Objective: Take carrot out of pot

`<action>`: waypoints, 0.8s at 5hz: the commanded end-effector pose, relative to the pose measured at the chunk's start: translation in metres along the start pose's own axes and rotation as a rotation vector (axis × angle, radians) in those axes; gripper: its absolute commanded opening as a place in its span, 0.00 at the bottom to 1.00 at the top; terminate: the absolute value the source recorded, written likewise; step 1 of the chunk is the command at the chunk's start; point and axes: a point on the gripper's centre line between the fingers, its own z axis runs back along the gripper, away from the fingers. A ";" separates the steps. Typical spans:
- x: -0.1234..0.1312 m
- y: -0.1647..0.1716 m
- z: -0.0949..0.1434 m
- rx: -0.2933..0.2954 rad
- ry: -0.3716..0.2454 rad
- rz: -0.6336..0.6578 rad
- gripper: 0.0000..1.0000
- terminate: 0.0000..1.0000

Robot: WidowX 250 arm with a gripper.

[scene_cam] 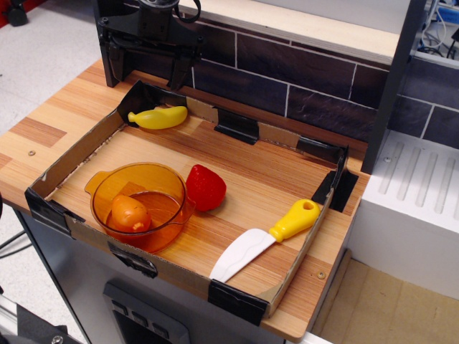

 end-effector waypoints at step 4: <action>-0.042 0.013 0.072 -0.161 -0.048 0.028 1.00 0.00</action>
